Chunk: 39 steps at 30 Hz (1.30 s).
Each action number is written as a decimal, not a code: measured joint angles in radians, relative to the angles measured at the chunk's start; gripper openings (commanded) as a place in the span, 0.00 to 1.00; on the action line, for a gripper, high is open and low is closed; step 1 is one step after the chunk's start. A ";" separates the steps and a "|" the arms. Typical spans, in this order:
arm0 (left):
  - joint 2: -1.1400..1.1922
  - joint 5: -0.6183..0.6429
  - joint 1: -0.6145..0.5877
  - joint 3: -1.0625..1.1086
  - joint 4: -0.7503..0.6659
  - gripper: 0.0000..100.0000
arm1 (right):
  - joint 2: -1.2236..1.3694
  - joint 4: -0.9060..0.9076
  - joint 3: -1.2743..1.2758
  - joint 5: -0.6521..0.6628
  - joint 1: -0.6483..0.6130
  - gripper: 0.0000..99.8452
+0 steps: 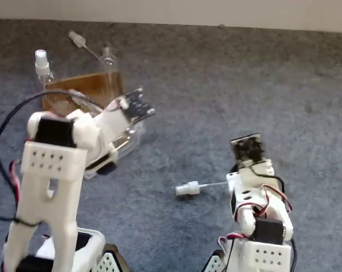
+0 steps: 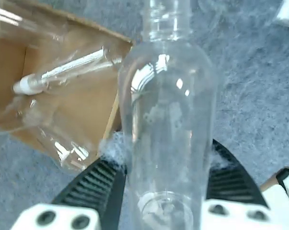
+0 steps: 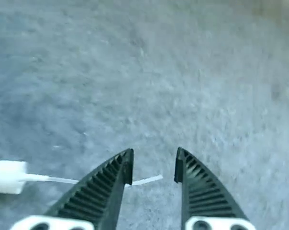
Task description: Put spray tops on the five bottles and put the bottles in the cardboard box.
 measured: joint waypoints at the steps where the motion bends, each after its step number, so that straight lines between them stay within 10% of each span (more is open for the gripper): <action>1: -0.031 0.000 -0.017 0.044 -0.023 0.08 | 0.000 0.032 -0.037 0.025 -0.023 0.14; 24: -0.359 0.006 -0.066 0.413 -0.167 0.08 | 0.601 0.109 -0.244 0.589 -0.427 0.17; 39: -0.359 0.006 -0.347 0.413 -0.167 0.09 | 0.801 -0.020 -0.245 0.620 -0.585 0.28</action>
